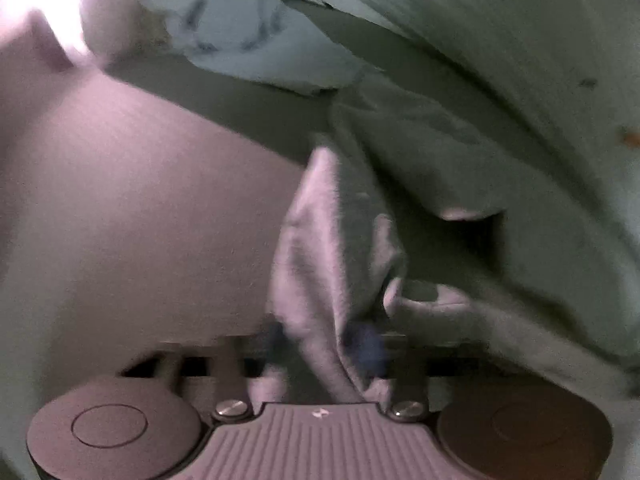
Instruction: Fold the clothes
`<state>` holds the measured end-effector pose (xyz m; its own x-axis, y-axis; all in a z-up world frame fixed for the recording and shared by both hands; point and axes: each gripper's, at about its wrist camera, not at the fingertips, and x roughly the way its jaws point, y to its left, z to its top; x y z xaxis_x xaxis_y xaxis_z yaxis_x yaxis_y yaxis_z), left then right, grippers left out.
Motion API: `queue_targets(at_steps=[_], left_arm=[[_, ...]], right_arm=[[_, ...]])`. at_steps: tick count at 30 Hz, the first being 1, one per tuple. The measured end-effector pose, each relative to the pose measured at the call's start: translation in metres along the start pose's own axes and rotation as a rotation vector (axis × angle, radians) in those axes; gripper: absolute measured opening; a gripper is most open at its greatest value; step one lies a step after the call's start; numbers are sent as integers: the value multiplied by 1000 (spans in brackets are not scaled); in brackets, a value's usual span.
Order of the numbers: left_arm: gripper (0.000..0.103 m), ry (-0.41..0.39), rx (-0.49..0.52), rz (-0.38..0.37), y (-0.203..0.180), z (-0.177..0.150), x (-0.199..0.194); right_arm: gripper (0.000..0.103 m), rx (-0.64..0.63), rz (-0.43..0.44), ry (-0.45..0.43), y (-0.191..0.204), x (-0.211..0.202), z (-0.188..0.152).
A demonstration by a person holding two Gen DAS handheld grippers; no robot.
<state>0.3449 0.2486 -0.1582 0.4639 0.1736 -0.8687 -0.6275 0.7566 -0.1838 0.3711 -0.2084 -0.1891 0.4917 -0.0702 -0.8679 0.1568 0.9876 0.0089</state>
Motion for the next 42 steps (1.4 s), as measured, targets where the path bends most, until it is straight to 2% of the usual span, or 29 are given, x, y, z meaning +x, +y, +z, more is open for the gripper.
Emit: queue_targets(at_steps=[3, 6, 8, 9, 12, 13, 14, 16, 18, 23, 26, 28, 29, 30, 31, 32, 34, 35, 37, 38, 39, 40, 41, 42], left_arm=[[5, -47, -40, 50, 4, 2, -30], [5, -110, -118, 27, 17, 6, -95], [8, -73, -137, 63, 24, 2, -101], [10, -49, -135, 107, 27, -1, -96], [12, 27, -61, 353, 33, -15, -53], [12, 59, -53, 393, 36, -17, -46], [12, 76, -58, 403, 39, -20, -44], [26, 48, -98, 320, 42, -23, -55], [32, 9, -59, 283, 29, -23, -60], [33, 1, 119, 230, -37, -23, -54], [40, 16, 191, 155, -78, -31, -53], [40, 26, 245, 132, -106, -36, -49], [40, 27, 272, 129, -118, -37, -46], [40, 28, 297, 127, -129, -39, -43], [40, 30, 316, 125, -139, -39, -40], [40, 33, 330, 124, -149, -39, -38], [40, 38, 343, 122, -165, -39, -35], [40, 41, 343, 121, -172, -39, -33], [41, 52, 344, 123, -184, -42, -29], [41, 62, 350, 127, -190, -45, -25], [41, 74, 359, 131, -196, -48, -21], [41, 86, 370, 136, -201, -53, -19], [41, 96, 380, 142, -206, -57, -17], [41, 104, 387, 148, -211, -60, -15]], right_arm=[[59, -25, -3, 4, 9, 1, -2], [59, -22, -21, -22, 4, -4, -3], [59, 18, -38, -42, -13, -6, -1], [59, 39, -47, -52, -21, -7, 0], [59, 100, -72, -82, -47, -10, 3], [59, 120, -81, -92, -55, -11, 4], [60, 141, -89, -102, -64, -12, 5], [65, 182, -106, -122, -81, -14, 7], [72, 229, -130, -145, -104, -15, 11], [73, 401, -236, -185, -203, 1, 29], [74, 496, -216, -199, -251, 25, 37], [74, 537, -128, -203, -273, 43, 41], [68, 533, -97, -200, -277, 49, 45], [37, 524, -73, -196, -280, 55, 49], [13, 515, -48, -193, -283, 61, 53], [9, 501, -89, -210, -284, 57, 58], [8, 469, -202, -254, -287, 42, 69], [8, 496, -237, -268, -294, 35, 71], [9, 515, -292, -241, -312, 35, 72], [14, 467, -327, -189, -316, 43, 73], [28, 406, -364, -128, -319, 53, 74], [35, 331, -401, -90, -317, 60, 75], [46, 275, -436, -91, -312, 62, 74], [50, 227, -463, -113, -306, 60, 75]])
